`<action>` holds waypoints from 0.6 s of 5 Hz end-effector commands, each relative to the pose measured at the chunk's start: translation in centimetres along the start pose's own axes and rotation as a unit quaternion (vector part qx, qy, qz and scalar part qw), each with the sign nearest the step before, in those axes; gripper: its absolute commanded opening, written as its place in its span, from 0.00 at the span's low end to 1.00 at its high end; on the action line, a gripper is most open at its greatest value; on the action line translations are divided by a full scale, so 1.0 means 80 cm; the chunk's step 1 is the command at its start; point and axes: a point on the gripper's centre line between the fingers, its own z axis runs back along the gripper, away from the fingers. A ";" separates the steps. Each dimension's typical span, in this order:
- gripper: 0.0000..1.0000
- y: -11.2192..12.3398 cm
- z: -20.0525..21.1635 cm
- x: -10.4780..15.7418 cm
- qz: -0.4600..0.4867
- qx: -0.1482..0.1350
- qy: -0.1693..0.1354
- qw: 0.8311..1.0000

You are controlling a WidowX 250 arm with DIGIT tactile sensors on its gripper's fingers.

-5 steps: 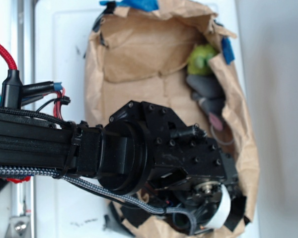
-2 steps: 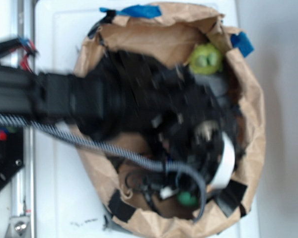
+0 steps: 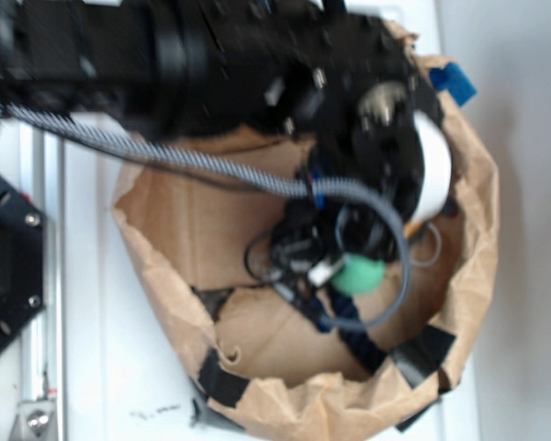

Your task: Grab the green ball.

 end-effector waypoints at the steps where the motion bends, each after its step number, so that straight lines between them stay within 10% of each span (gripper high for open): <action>1: 0.00 -0.011 0.096 -0.013 0.203 0.071 0.031 0.976; 3: 0.00 -0.021 0.135 -0.033 0.336 0.092 0.041 0.937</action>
